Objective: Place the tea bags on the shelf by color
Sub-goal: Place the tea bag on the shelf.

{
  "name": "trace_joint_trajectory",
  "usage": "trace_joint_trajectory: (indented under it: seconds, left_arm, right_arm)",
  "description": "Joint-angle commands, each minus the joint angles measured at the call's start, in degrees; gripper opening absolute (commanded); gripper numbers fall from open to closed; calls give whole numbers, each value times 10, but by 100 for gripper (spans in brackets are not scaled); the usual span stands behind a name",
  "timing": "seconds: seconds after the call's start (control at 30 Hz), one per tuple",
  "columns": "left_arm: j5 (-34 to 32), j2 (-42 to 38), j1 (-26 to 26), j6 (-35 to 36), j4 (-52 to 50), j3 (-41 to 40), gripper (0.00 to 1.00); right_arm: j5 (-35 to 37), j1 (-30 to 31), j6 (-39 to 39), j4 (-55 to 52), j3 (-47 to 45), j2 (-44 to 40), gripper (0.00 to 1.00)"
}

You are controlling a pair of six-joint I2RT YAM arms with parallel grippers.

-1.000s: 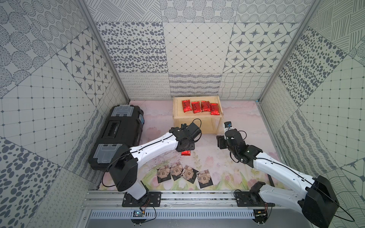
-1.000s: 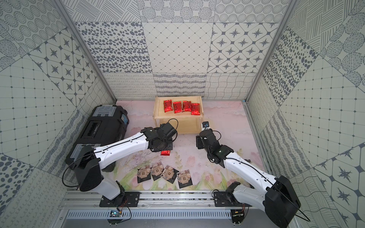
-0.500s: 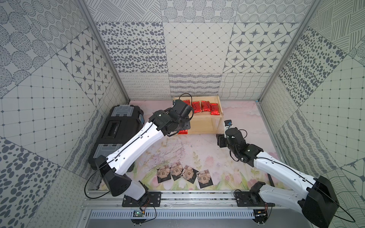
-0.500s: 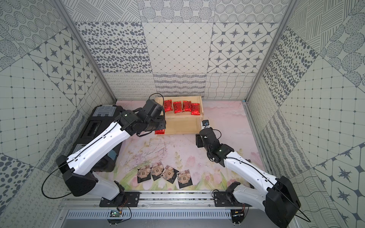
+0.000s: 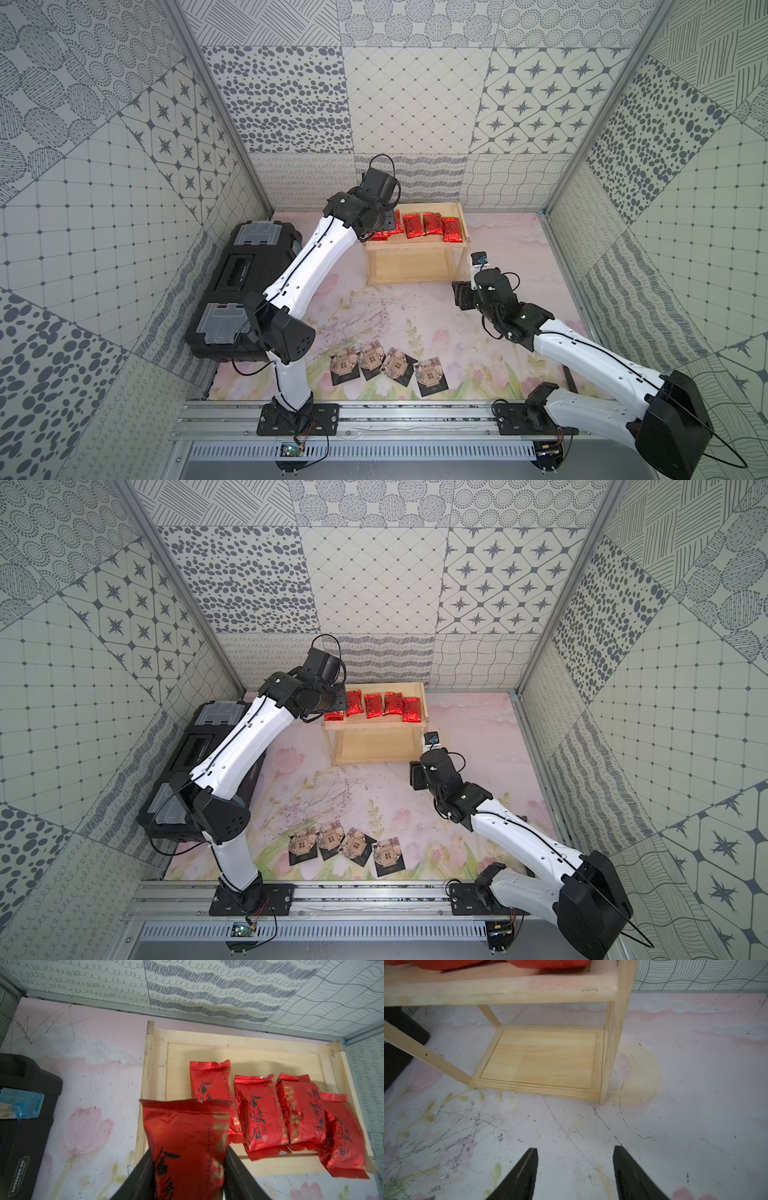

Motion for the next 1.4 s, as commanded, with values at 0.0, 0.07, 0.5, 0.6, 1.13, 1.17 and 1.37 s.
trace_joint_trajectory:
  seconds: [0.0,0.07,0.5,0.6,1.13,1.17,1.37]
  left_arm:
    - [14,42,13,45,-5,44,52]
    - [10,57,13,48,-3,54,52]
    - [-21,85,21,47,15,55,52]
    - [-29,84,22,41,15,52,52]
    - [-38,77,26,23,15,32,64]
    - [-34,77,26,23,15,32,66]
    - [-14,68,26,22,16,33,70]
  right_arm:
    - [-12,-3,10,32,-3,9,62]
    - [-13,-4,10,34,-2,13,62]
    - [-21,-11,16,34,-10,11,62]
    - [-23,-11,16,35,-9,12,62]
    - [-24,-12,16,33,-12,4,62]
    - [-24,-12,17,33,-12,4,62]
    - [-24,-12,16,32,-10,3,62]
